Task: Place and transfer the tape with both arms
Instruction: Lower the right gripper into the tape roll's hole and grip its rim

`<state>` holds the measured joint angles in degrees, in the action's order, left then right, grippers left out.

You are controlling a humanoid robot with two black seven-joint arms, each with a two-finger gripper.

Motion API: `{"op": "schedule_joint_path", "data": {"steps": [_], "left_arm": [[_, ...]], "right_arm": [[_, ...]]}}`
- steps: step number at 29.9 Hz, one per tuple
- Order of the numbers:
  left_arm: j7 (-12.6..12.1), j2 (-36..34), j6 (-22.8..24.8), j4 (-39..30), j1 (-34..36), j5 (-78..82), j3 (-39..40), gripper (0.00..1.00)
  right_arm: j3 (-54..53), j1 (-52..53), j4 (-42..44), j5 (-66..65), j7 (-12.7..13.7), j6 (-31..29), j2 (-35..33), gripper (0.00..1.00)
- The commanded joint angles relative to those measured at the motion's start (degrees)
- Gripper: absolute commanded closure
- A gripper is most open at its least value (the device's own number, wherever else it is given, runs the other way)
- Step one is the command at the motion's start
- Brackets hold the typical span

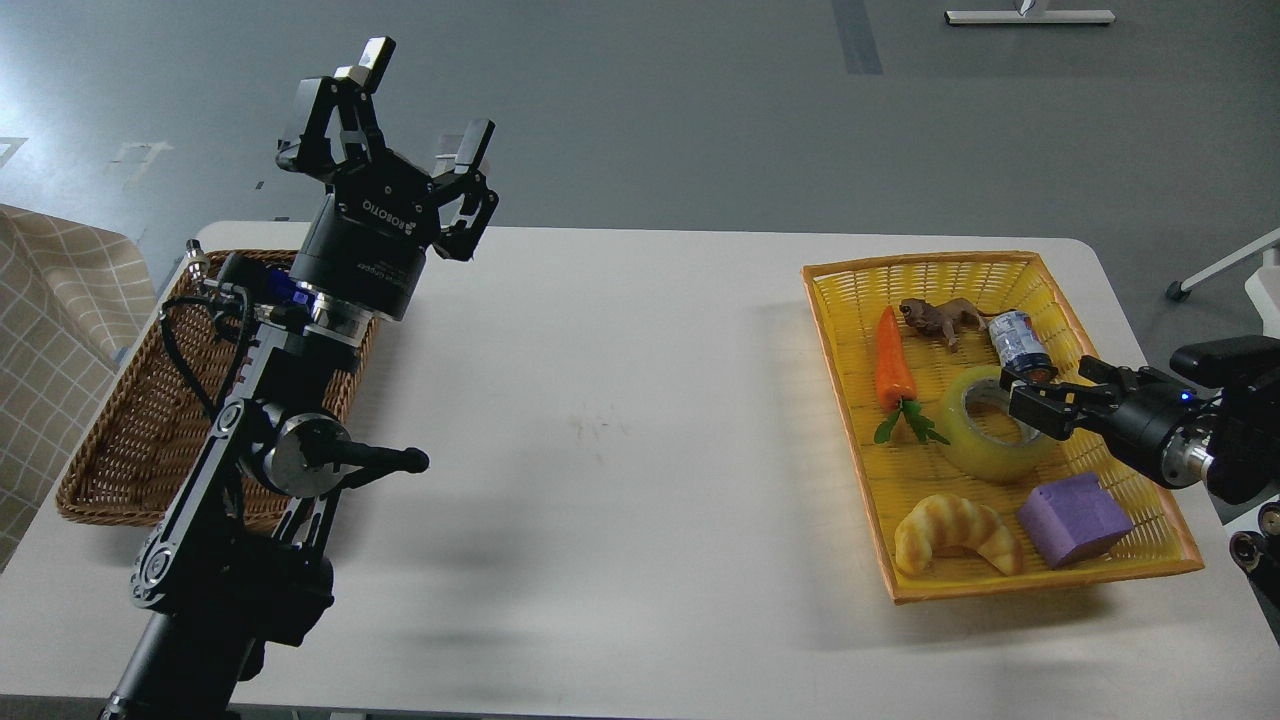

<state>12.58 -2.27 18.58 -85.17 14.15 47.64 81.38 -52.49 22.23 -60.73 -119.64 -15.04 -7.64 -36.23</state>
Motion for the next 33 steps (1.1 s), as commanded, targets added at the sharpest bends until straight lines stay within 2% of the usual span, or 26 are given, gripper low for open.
{"op": "schedule_joint_path", "data": {"steps": [1,33], "left_arm": [[-0.01,-0.10,0.06,0.00,0.00,0.08,0.01,0.02],[-0.01,-1.95,0.23,0.09,-0.88,-0.01,0.45,0.02]], "right_arm": [[0.11,0.00,0.44,-0.07,0.01,-0.01,0.11,0.01],[1.25,0.88,2.20,0.19,0.01,-0.36,2.30,0.02]]}}
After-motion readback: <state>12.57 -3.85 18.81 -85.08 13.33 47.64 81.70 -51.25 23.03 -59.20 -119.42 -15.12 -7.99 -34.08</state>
